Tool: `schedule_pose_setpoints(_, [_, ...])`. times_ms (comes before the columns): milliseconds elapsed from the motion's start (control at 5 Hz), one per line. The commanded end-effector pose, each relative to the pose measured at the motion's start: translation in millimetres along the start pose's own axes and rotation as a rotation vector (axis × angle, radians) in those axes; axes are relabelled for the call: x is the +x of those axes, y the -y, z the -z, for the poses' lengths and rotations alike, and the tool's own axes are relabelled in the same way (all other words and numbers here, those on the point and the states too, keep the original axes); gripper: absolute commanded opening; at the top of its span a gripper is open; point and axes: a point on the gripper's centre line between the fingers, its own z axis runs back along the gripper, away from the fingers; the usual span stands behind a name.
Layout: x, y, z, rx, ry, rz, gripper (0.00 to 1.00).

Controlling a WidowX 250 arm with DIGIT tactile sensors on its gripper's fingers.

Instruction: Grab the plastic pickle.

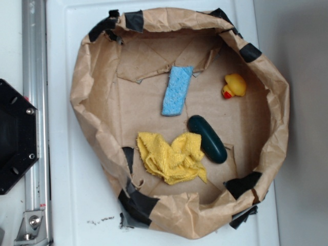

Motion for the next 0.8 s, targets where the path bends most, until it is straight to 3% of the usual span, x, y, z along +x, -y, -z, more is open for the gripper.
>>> schedule_pose_setpoints(0, [0.0,0.0,0.0,0.0,0.0,0.0,1.0])
schedule_pose_setpoints(200, [47.8,-7.4,27.2,0.054,-0.021,0.065,1.0])
schedule_pose_setpoints(600, [140.1,1.1,90.7,-0.057,-0.009,0.157,1.0])
